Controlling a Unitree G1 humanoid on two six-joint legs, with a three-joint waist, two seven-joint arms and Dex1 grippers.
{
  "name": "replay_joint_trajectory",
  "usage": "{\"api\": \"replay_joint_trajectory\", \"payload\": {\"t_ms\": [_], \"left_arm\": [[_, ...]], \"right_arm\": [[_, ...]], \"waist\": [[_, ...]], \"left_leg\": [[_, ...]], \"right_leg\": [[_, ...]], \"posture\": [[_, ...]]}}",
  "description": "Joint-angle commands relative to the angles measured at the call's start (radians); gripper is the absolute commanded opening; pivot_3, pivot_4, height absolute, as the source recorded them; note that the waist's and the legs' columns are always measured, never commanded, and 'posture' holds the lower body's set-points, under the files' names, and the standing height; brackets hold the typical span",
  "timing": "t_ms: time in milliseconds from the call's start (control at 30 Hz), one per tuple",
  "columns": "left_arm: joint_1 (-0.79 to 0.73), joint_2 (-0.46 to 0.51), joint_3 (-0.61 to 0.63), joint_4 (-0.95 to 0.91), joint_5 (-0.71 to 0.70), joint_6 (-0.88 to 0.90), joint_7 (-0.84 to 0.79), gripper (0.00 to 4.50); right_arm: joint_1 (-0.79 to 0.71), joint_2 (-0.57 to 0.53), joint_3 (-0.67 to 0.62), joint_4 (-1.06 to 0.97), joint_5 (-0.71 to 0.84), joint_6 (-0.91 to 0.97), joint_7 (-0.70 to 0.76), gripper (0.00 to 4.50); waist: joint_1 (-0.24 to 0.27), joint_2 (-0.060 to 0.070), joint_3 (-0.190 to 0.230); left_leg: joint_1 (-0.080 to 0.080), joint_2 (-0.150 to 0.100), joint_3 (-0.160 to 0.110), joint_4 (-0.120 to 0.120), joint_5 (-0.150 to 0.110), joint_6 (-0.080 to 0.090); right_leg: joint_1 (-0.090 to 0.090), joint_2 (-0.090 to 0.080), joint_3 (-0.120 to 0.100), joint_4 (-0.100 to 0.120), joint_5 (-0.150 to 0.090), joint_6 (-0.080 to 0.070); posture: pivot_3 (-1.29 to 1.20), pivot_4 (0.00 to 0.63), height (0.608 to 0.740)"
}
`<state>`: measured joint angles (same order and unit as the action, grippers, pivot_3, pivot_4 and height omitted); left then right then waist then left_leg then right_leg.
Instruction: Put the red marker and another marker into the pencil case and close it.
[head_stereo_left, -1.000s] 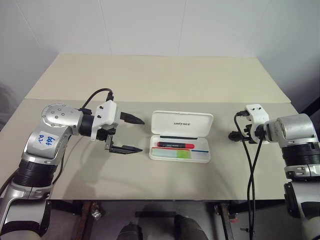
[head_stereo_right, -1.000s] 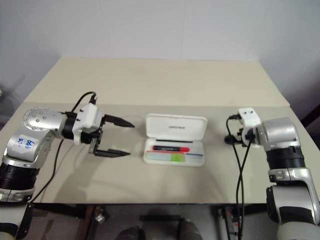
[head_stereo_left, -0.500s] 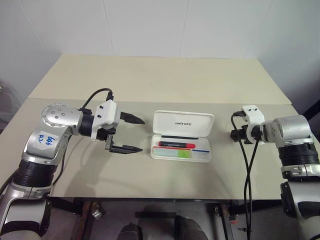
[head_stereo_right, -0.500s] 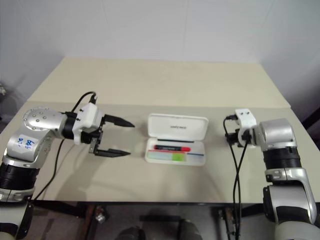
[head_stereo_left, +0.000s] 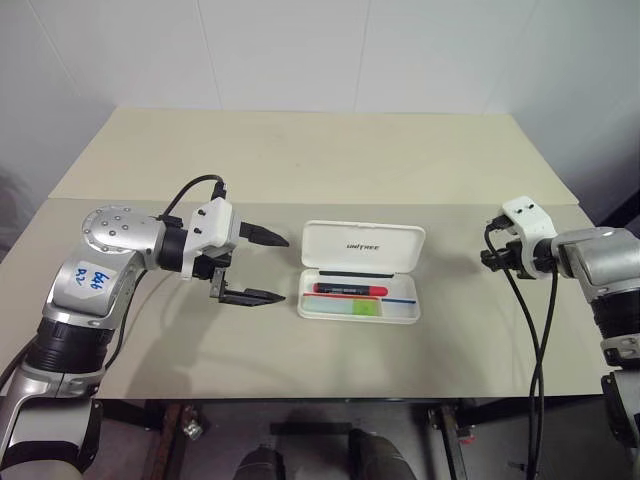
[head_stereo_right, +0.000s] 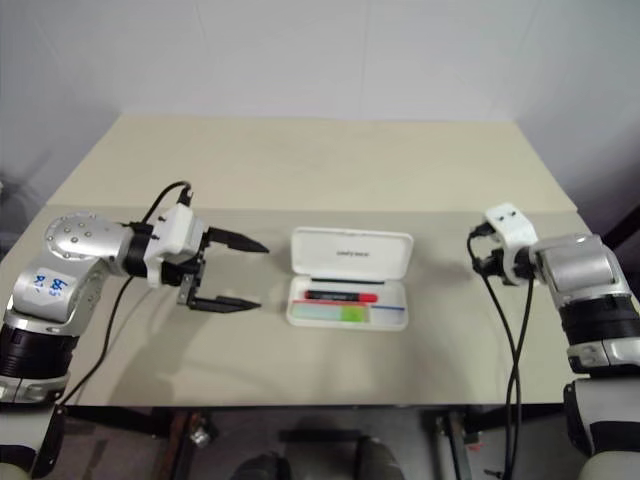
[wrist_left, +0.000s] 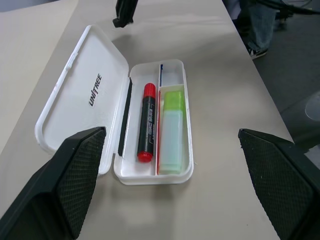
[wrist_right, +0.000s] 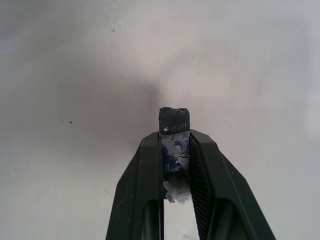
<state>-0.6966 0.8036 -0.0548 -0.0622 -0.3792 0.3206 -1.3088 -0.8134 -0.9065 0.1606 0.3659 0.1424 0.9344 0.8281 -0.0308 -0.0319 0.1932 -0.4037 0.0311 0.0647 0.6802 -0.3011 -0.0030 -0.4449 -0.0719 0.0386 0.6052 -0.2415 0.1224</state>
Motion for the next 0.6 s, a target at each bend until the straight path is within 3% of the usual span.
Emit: {"api": "replay_joint_trajectory", "payload": {"t_ms": [33, 167, 333, 600], "left_arm": [[-0.017, 0.014, 0.029, 0.012, -0.005, -0.029, -0.009, 4.50], [0.001, 0.025, 0.037, 0.029, -0.007, -0.047, -0.023, 4.50], [0.042, 0.043, 0.048, 0.026, -0.007, -0.059, -0.026, 4.50], [0.100, 0.057, 0.082, -0.008, -0.025, -0.039, -0.006, 4.50]], "right_arm": [[0.078, -0.107, -0.006, -0.244, 0.082, -0.099, 0.233, 0.37], [0.122, -0.127, -0.064, -0.409, 0.190, -0.159, 0.378, 0.37], [0.145, -0.102, -0.073, -0.521, 0.239, -0.201, 0.412, 0.37], [0.157, -0.086, 0.039, -0.578, 0.186, -0.346, 0.498, 0.37]], "waist": [[0.004, 0.002, 0.001], [-0.001, 0.003, 0.001], [0.003, 0.003, 0.001], [0.004, 0.003, 0.001]], "left_leg": [[-0.001, 0.000, 0.000, 0.000, 0.000, 0.000], [0.000, 0.000, 0.000, 0.001, 0.000, 0.000], [0.001, 0.000, 0.000, 0.002, 0.000, 0.000], [0.000, 0.000, 0.000, 0.002, 0.000, 0.000]], "right_leg": [[-0.001, 0.000, 0.000, 0.000, 0.000, 0.000], [0.000, 0.000, 0.000, 0.001, 0.000, 0.001], [0.000, 0.000, 0.000, 0.002, 0.000, 0.000], [0.000, -0.001, 0.000, 0.003, 0.000, 0.000]], "posture": [[0.00, 0.150, 0.740], [0.00, 0.150, 0.740], [0.00, 0.150, 0.740], [0.00, 0.150, 0.740]]}}
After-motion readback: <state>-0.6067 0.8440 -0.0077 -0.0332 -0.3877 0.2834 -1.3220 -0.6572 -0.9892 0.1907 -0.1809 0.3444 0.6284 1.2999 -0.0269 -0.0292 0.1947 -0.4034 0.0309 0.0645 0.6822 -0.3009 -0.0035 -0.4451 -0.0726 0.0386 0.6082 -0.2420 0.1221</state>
